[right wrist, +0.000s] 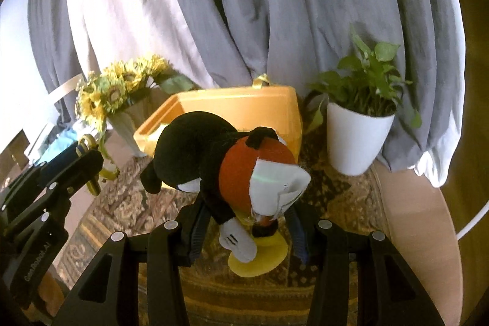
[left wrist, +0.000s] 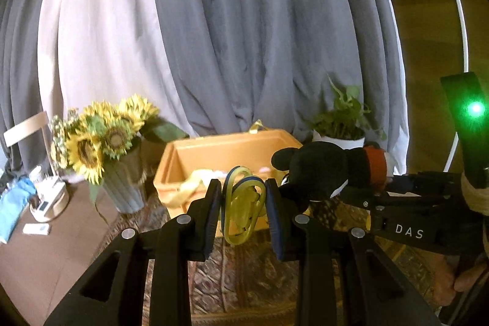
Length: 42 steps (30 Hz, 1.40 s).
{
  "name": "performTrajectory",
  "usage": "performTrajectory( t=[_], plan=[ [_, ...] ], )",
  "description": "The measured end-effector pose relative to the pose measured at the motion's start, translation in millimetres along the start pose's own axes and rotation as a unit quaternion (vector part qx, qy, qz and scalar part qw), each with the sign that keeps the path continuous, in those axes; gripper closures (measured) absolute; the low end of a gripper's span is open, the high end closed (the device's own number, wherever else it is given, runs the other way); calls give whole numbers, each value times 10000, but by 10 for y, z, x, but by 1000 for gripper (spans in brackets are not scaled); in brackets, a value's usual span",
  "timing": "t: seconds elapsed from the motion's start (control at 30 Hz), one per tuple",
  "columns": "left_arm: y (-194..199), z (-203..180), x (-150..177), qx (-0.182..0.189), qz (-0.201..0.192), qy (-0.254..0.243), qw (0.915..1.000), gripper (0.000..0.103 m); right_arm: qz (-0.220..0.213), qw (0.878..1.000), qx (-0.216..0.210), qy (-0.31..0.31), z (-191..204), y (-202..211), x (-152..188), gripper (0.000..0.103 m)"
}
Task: Organize soft objects
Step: 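Lower both held toys into the orange crate and open both tools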
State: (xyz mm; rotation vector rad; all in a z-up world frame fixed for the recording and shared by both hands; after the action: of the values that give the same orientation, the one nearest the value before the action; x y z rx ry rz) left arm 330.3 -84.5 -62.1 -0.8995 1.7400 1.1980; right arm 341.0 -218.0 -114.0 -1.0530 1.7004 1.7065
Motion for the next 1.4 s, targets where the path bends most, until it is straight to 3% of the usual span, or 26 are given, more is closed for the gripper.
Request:
performTrajectory(
  t=[0.37, 0.8, 1.03, 1.4],
  plan=[
    [-187, 141, -338, 108, -323, -231, 9992, 74, -376, 9990, 261, 12, 9, -106, -435, 56],
    [-672, 252, -655, 136, -498, -318, 9982, 74, -503, 9973, 456, 296, -173, -494, -928, 56],
    [-1114, 348, -767, 34, -454, -404, 9981, 74, -333, 9977, 394, 434, -268, -940, -1067, 55],
    [-1883, 544, -688, -99, 8, -421, 9991, 74, 240, 9978, 148, 592, -278, -1787, -1073, 55]
  ],
)
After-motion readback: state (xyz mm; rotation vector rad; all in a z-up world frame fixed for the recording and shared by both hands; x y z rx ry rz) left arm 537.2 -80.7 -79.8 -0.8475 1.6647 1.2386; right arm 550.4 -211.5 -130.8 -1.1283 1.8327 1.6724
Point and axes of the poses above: each gripper's, at about its wrist camera, not at the fingertips, and y roughly against the way its jaws point, z to its left, x to its underside, the point moved 7 cm from there along -y, roughly the way its jaws point, and after that the axes turned 15 degrees about y, right-handed, at the moved point
